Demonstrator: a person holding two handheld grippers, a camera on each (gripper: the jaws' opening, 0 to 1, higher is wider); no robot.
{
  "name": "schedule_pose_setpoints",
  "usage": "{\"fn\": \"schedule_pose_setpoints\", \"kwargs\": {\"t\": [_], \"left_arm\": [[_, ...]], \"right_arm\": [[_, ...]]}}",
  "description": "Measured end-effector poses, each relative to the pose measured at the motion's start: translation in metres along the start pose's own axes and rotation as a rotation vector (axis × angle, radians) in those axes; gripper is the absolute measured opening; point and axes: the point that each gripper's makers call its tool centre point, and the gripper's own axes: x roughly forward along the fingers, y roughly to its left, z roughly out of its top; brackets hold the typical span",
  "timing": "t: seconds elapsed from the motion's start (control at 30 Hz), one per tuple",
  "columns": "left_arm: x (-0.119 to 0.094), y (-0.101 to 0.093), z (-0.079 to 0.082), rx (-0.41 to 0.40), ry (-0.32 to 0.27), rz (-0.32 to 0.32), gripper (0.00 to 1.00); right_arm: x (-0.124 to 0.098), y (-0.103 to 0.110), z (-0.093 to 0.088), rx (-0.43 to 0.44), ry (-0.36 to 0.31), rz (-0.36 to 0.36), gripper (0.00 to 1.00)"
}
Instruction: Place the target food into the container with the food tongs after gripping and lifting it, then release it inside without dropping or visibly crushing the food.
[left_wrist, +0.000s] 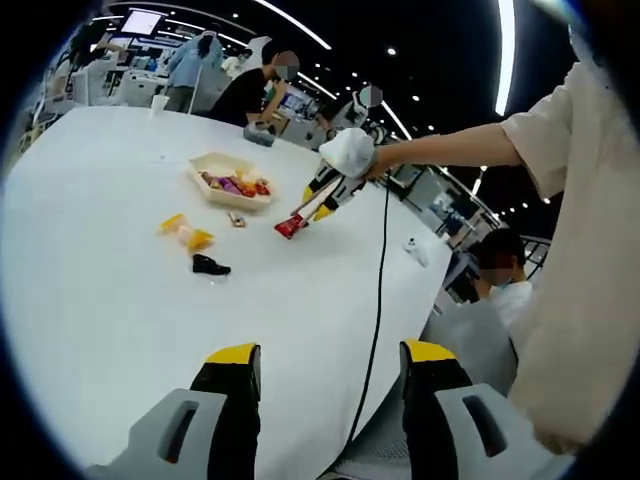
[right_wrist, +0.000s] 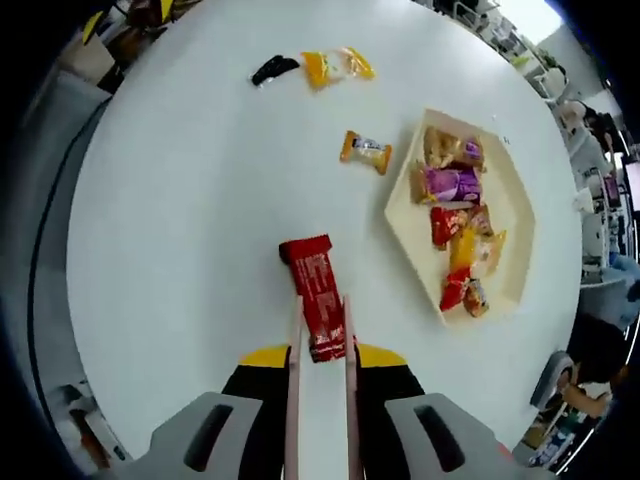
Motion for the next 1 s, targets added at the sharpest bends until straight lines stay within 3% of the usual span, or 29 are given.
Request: {"fn": "schedule_pose_setpoints", "kwargs": {"t": [0.1, 0.57, 0.83, 0.93, 1.0], "left_arm": [[0.000, 0.000, 0.000, -0.002, 0.002, -0.002, 0.55], [0.000, 0.003, -0.001, -0.009, 0.006, 0.003, 0.55], [0.001, 0.003, -0.002, -0.009, 0.008, 0.001, 0.55], [0.002, 0.002, -0.001, -0.006, 0.008, 0.001, 0.55], [0.001, 0.003, 0.001, 0.001, 0.008, 0.006, 0.56]], "right_arm": [[0.002, 0.007, 0.002, 0.003, -0.013, 0.044, 0.23], [0.012, 0.007, 0.002, 0.030, -0.012, 0.033, 0.22], [0.014, 0.009, 0.003, 0.232, -0.061, 0.023, 0.20], [0.013, 0.010, 0.002, 0.267, -0.071, 0.013, 0.20], [0.012, 0.014, 0.006, 0.336, -0.114, 0.020, 0.20]]}}
